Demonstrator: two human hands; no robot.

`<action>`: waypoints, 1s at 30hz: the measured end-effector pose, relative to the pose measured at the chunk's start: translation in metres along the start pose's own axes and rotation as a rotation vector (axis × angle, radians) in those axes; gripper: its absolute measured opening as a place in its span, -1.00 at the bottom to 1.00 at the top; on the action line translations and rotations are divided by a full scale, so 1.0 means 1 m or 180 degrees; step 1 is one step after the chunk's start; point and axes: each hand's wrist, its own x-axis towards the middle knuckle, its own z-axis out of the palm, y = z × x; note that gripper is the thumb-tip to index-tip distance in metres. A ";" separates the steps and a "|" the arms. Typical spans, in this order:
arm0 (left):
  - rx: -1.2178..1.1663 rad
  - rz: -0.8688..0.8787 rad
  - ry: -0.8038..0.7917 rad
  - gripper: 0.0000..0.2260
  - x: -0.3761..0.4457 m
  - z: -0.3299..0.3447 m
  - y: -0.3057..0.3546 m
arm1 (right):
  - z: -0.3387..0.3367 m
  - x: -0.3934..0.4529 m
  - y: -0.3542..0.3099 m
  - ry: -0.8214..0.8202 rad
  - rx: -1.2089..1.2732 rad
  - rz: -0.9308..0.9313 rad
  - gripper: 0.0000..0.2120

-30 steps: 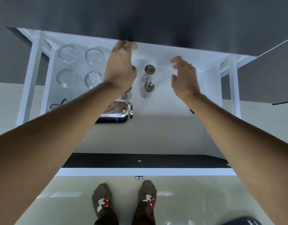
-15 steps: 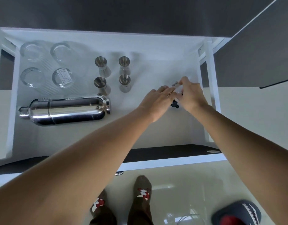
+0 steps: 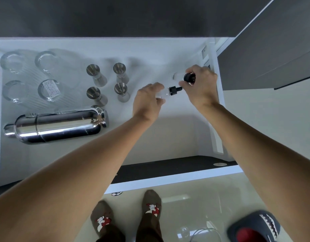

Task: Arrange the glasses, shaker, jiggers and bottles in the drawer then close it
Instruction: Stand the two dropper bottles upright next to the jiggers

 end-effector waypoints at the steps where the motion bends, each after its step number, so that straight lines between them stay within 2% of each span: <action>1: -0.0091 -0.0093 0.0002 -0.72 0.001 0.000 0.000 | 0.000 0.003 -0.002 -0.0034 -0.0017 0.0014 -0.72; 6: -0.0482 -0.0421 0.0249 -0.76 0.001 0.003 -0.002 | -0.002 0.012 -0.011 0.0010 0.0250 0.0129 -0.82; 10: -0.0591 -0.0648 0.0285 -0.76 0.011 0.001 -0.002 | 0.010 0.009 -0.016 -0.0504 0.0140 -0.0074 -0.82; 12: -0.0521 -0.0702 0.0350 -0.79 0.017 -0.002 -0.002 | 0.018 0.006 -0.018 -0.0687 0.0125 -0.0150 -0.82; 16: -0.0030 -0.0611 0.0287 -0.77 0.025 -0.007 -0.002 | 0.026 0.004 -0.023 -0.0662 0.0301 -0.0088 -0.83; 18: 0.0065 -0.0678 0.0207 -0.72 0.027 -0.010 -0.001 | 0.028 0.003 -0.026 -0.0680 0.0330 -0.0045 -0.74; 21: -0.0009 -0.0799 0.0066 -0.57 0.019 -0.016 0.002 | 0.023 -0.005 -0.028 -0.0780 0.0313 0.0086 -0.48; 23: 0.0086 -0.0831 -0.0058 -0.50 0.002 -0.024 0.008 | 0.015 -0.017 -0.027 -0.0804 0.0359 0.0233 -0.43; 26: 0.0041 -0.0635 -0.0227 -0.47 -0.045 -0.042 0.011 | -0.003 -0.056 -0.030 -0.0788 0.0535 0.0542 -0.44; 30: 0.0175 0.0091 -0.0302 -0.62 -0.124 -0.078 0.001 | -0.029 -0.139 -0.047 -0.1133 0.0356 0.0524 -0.55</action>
